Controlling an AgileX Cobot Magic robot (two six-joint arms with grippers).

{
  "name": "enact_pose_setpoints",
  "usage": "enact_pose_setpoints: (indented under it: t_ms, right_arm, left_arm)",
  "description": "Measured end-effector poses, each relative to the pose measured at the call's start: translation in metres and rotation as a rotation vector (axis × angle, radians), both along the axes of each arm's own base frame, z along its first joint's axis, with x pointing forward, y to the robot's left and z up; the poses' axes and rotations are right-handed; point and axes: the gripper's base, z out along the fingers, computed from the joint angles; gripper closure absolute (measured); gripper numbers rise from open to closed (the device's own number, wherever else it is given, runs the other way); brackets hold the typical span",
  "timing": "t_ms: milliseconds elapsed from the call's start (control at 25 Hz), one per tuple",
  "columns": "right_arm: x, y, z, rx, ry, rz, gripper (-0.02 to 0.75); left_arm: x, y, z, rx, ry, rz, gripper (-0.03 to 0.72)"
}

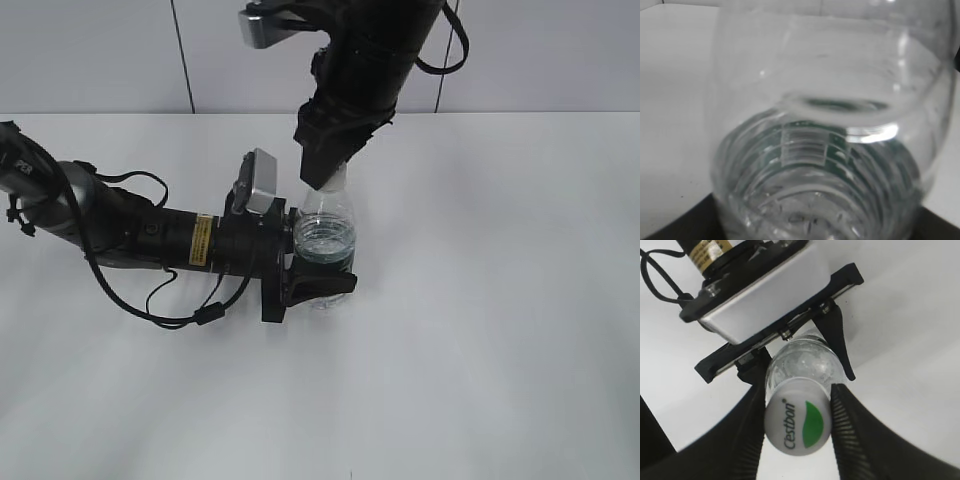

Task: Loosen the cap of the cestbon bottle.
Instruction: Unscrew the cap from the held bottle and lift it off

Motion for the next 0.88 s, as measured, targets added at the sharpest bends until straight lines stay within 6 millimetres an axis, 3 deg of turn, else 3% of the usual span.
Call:
enact_pose_setpoints:
  t_ms: [880]
  right_arm:
    - [-0.0006, 0.0, 0.0006, -0.06, -0.195, 0.522, 0.436]
  left_arm:
    - [-0.002, -0.0001, 0.0003, 0.001, -0.005, -0.029, 0.278]
